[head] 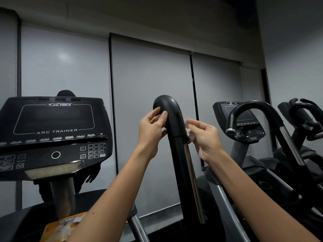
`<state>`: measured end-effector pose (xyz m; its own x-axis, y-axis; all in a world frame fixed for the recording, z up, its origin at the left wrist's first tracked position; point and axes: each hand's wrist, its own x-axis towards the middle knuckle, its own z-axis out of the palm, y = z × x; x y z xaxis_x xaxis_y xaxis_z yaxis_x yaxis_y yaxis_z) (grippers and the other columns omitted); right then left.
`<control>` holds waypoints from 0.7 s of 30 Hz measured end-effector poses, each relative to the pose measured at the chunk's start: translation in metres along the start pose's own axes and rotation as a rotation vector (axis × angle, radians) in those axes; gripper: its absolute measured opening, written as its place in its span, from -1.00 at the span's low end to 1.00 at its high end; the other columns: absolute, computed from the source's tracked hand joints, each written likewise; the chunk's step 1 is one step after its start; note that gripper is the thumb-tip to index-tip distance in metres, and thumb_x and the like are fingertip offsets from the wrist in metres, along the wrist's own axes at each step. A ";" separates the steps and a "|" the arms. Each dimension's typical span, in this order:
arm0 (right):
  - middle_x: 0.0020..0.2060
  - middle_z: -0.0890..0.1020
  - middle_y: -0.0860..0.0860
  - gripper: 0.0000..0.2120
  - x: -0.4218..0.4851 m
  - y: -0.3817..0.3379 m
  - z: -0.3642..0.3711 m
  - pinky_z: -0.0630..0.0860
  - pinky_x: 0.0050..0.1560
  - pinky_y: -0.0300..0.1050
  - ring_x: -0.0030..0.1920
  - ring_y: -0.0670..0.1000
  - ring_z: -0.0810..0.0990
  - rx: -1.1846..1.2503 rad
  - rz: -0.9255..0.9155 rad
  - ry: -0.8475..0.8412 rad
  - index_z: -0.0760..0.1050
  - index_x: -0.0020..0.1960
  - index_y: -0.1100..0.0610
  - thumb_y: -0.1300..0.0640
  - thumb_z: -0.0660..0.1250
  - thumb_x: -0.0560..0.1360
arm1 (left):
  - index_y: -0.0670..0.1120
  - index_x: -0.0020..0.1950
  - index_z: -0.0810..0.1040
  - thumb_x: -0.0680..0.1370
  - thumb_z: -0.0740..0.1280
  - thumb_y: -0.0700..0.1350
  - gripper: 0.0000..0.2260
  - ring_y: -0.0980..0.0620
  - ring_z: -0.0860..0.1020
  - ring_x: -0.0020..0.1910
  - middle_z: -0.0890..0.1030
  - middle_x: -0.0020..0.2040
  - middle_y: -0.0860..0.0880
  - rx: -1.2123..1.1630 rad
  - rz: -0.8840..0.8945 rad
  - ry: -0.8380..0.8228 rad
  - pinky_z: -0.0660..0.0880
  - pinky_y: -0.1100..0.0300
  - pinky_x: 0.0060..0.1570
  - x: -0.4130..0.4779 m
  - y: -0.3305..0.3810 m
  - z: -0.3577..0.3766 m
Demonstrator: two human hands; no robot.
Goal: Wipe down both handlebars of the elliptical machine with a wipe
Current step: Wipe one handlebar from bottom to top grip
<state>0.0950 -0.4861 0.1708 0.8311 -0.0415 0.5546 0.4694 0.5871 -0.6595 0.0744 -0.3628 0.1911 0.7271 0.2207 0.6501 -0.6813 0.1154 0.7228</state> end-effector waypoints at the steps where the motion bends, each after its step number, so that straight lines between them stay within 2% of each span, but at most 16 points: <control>1: -0.42 0.64 0.02 -0.92 0.000 -0.004 0.003 0.56 -0.36 -0.31 -0.48 -0.11 0.55 -0.001 -0.056 0.002 0.58 -0.17 0.23 0.36 0.36 0.45 | -0.16 0.37 0.40 0.56 0.30 -0.18 -0.62 0.00 0.59 0.00 0.62 0.08 -0.10 0.003 -0.002 0.000 0.54 0.15 -0.04 0.000 0.000 0.000; 3: -0.39 0.64 0.00 -0.95 0.001 -0.011 0.009 0.57 -0.30 -0.31 -0.43 -0.12 0.54 -0.102 -0.202 -0.018 0.60 -0.15 0.19 0.31 0.40 0.43 | -0.16 0.37 0.40 0.56 0.30 -0.18 -0.63 -0.03 0.60 0.04 0.62 0.10 -0.11 0.007 -0.004 -0.001 0.55 0.12 0.00 0.000 0.001 0.000; 5: -0.23 0.66 0.04 -0.91 -0.003 -0.014 0.008 0.53 -0.23 -0.36 -0.33 -0.16 0.58 -0.275 -0.354 -0.081 0.60 -0.06 0.17 0.29 0.40 0.45 | -0.15 0.37 0.40 0.56 0.30 -0.18 -0.63 -0.03 0.59 0.06 0.63 0.09 -0.09 0.008 -0.005 -0.005 0.54 0.10 0.03 0.000 0.001 0.000; 7: -0.06 0.64 0.06 -0.83 -0.010 -0.014 -0.001 0.51 -0.13 -0.38 -0.14 -0.18 0.61 -0.431 -0.471 -0.192 0.59 0.03 0.11 0.29 0.39 0.46 | -0.15 0.37 0.40 0.56 0.31 -0.18 -0.62 -0.04 0.58 0.08 0.62 0.07 -0.08 0.003 -0.005 -0.007 0.54 0.10 0.04 0.000 0.001 0.000; 10: -0.01 0.64 0.00 -0.78 -0.017 -0.014 -0.019 0.53 -0.04 -0.31 0.00 -0.13 0.62 -0.674 -0.642 -0.343 0.58 0.08 0.09 0.26 0.40 0.45 | -0.14 0.37 0.39 0.56 0.31 -0.16 -0.62 -0.06 0.59 0.11 0.62 0.07 -0.06 0.002 -0.001 -0.010 0.54 0.11 0.03 0.000 0.001 0.000; 14: -0.06 0.65 0.03 -0.83 -0.010 -0.016 -0.018 0.49 -0.01 -0.30 -0.06 -0.07 0.60 -0.893 -1.004 -0.456 0.61 0.02 0.22 0.32 0.35 0.45 | -0.14 0.39 0.37 0.57 0.30 -0.16 -0.61 -0.07 0.59 0.11 0.62 0.10 -0.08 0.005 0.003 -0.019 0.54 0.11 0.02 0.000 0.001 -0.001; 16: -0.09 0.64 0.06 -0.84 0.005 -0.020 -0.008 0.48 0.00 -0.21 -0.08 0.01 0.57 -0.999 -1.143 -0.467 0.62 -0.03 0.24 0.37 0.33 0.44 | -0.15 0.39 0.36 0.57 0.30 -0.17 -0.61 -0.09 0.58 0.14 0.62 0.07 -0.06 -0.006 -0.003 -0.024 0.53 0.11 0.03 0.001 0.002 -0.001; 19: -0.14 0.65 0.06 -0.87 0.032 -0.030 0.010 0.47 -0.02 -0.13 -0.12 0.03 0.56 -1.042 -1.183 -0.415 0.63 -0.09 0.25 0.37 0.35 0.42 | -0.17 0.39 0.36 0.57 0.29 -0.20 -0.61 -0.08 0.57 0.15 0.62 0.05 -0.05 -0.012 -0.008 -0.034 0.53 0.11 0.04 0.001 0.002 -0.001; 21: -0.17 0.65 0.07 -0.91 0.047 -0.037 0.021 0.48 -0.05 -0.19 -0.14 0.00 0.57 -1.016 -1.139 -0.405 0.64 -0.11 0.25 0.33 0.37 0.42 | -0.18 0.40 0.36 0.57 0.29 -0.19 -0.60 -0.06 0.57 0.11 0.62 0.07 -0.08 0.000 0.003 -0.045 0.53 0.13 0.01 0.001 0.002 -0.002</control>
<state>0.1102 -0.4926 0.2322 -0.1370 0.2431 0.9603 0.9012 -0.3718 0.2227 0.0741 -0.3607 0.1928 0.7278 0.1771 0.6625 -0.6838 0.1146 0.7206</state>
